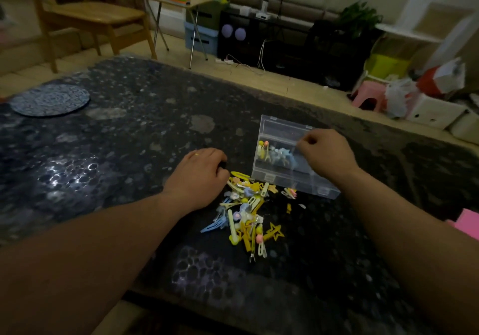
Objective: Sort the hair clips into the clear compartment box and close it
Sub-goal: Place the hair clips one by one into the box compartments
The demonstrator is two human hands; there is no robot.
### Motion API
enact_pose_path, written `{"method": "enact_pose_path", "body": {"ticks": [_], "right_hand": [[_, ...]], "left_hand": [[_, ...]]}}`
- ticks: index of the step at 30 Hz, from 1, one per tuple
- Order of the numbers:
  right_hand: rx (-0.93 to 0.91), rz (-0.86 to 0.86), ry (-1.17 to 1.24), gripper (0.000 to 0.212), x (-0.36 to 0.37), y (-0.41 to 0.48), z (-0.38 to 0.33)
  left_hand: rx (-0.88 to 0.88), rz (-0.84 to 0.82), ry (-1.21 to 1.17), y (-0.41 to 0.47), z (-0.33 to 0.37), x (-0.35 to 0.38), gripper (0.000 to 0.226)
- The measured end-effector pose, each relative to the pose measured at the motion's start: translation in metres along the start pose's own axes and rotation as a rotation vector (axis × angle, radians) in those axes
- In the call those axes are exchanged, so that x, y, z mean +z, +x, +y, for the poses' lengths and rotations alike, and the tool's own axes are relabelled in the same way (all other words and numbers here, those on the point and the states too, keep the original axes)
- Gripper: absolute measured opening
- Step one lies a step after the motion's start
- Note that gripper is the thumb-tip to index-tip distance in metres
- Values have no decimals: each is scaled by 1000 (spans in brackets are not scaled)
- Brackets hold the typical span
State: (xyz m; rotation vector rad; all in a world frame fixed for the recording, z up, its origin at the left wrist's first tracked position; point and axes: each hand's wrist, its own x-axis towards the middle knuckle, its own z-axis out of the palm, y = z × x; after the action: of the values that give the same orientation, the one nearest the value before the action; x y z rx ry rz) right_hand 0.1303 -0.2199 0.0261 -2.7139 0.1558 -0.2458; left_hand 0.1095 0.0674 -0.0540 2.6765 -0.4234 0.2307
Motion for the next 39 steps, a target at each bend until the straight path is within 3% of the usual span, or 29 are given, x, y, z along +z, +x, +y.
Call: {"method": "enact_pose_path", "body": {"ticks": [3, 5, 9, 15, 21, 28, 32, 36, 39], "right_hand": [[-198, -6, 71, 15, -9, -44, -13], [-324, -172, 94, 7, -10, -70, -18], [-516, -420, -2, 19, 2, -102, -27], [-640, -393, -48, 23, 18, -121, -46], [-620, -442, -210, 19, 15, -117, -49], [-574, -482, -237, 19, 10, -118, -47], [-553, -437, -159, 14, 14, -124, -50], [-521, -462, -59, 27, 22, -129, -51], [-444, -439, 66, 25, 18, -123, -53]], "left_hand": [[-3, -8, 5, 0, 0, 0, 47], [-10, -14, 3, 0, -1, 0, 48], [-12, -19, -1, 1, 2, -1, 48], [-24, -15, 3, 0, 3, -4, 51], [-27, -22, -7, 0, 3, -3, 44], [-20, -5, -17, 0, 5, -5, 41], [-16, 0, -20, 0, 5, -6, 39], [-17, 14, -13, -1, 5, -4, 48], [-2, 26, -22, 0, 3, -3, 49]]}}
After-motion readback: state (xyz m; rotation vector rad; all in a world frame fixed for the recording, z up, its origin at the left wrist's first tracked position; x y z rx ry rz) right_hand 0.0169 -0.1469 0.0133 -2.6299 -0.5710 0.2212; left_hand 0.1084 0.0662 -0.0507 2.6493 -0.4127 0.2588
